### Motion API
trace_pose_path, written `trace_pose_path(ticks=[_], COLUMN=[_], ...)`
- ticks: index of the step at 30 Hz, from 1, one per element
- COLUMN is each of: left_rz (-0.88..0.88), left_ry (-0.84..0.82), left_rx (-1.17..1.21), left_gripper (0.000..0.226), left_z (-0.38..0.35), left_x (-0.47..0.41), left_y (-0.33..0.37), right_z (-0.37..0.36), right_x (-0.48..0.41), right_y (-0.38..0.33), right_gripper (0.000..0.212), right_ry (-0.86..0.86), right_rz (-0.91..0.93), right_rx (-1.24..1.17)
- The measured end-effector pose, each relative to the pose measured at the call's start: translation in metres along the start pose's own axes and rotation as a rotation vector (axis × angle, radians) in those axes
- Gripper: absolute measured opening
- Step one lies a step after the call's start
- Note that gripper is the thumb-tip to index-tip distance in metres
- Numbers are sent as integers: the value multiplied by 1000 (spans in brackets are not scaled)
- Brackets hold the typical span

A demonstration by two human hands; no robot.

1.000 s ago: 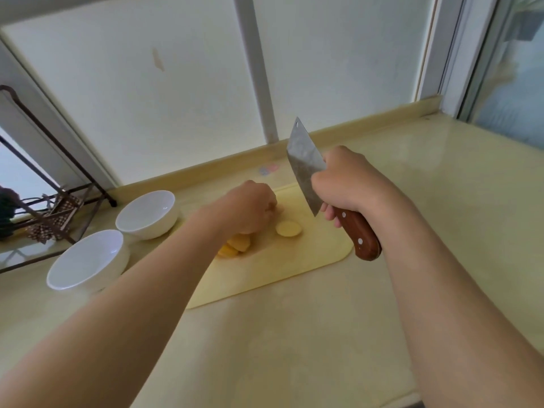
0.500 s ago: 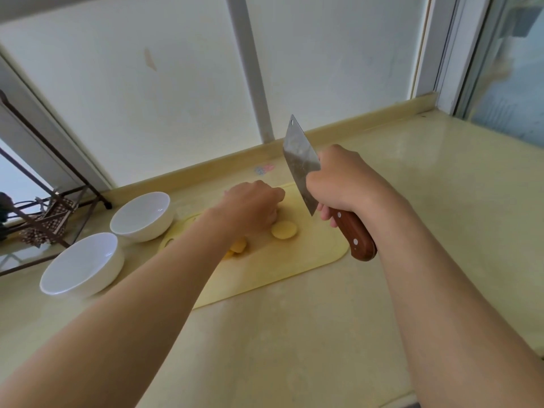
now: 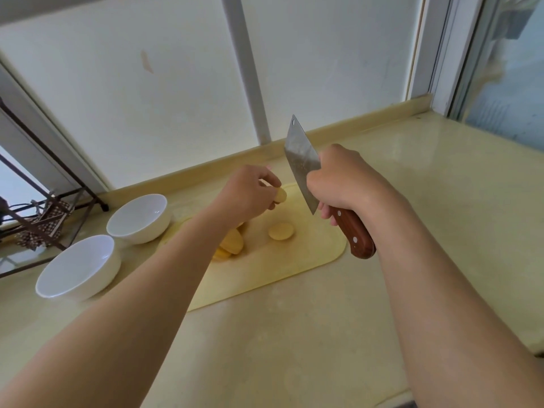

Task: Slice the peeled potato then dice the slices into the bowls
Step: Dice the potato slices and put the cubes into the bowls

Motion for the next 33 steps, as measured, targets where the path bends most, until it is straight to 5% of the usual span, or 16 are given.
trace_pose_path(ticks=[5, 12, 33], left_rz=[-26, -144, -510], left_ry=[-83, 75, 50], left_rx=[-65, -262, -517], left_gripper=[19, 19, 38], left_z=[-29, -24, -56], left_x=[9, 16, 38], left_y=[0, -1, 4], right_z=[11, 4, -5], right_x=[-2, -3, 29], right_y=[8, 9, 9], right_gripper=[49, 44, 29], right_ry=[20, -58, -136], right_rz=[-17, -19, -30], right_rx=[-29, 72, 268])
Point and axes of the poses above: each hand's wrist, its own x-axis away from the middle knuckle, its own z-axis out of the back of the hand, y = z × x, the point moved 8 cm from there along -x, towards the middle knuckle, and after that the axes turned 3 degrees about y, right-handed, at the moved point
